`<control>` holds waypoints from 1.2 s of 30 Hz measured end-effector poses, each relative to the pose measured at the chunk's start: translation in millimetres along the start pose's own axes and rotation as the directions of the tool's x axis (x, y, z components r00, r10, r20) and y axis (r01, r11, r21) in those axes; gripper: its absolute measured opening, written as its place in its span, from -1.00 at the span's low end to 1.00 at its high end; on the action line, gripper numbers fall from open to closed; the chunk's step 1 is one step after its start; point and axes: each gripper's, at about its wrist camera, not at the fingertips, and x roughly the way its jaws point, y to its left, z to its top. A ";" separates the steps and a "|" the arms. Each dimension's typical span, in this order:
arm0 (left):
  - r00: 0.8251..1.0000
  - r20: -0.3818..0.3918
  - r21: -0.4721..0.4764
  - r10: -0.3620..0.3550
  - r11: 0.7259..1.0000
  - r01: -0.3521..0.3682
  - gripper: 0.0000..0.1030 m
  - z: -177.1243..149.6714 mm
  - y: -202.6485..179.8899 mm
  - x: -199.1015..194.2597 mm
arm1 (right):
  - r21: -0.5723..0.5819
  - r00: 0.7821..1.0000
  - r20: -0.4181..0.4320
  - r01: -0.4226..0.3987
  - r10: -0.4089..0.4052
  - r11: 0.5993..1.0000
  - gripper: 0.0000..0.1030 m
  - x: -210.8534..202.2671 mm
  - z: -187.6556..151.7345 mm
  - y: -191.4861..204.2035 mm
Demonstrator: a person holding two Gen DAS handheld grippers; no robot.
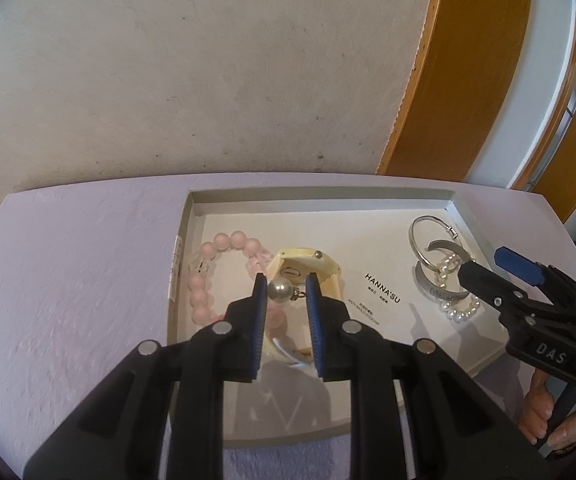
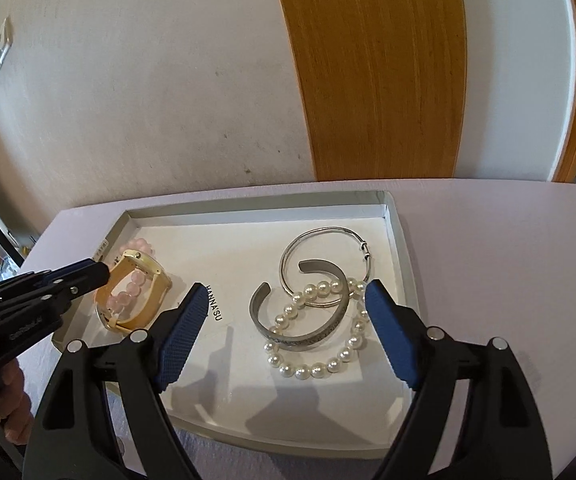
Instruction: Organize jewelry
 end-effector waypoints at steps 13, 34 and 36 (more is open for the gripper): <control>1.000 -0.011 -0.009 0.006 1.000 -0.006 -0.20 5.0 -7.4 3.5 | 0.018 1.000 0.004 -0.004 0.004 1.000 0.59 -10.2 -6.4 -7.9; 0.998 0.021 -0.092 0.064 0.994 -0.061 -0.18 -81.3 26.9 -97.2 | -0.087 1.000 -0.009 -0.013 0.012 0.996 0.54 -105.8 -81.5 24.8; 0.998 0.021 -0.095 0.067 0.993 -0.065 -0.12 -92.7 27.2 -105.0 | -0.096 1.000 -0.010 -0.016 0.015 0.995 0.51 -116.2 -91.0 29.4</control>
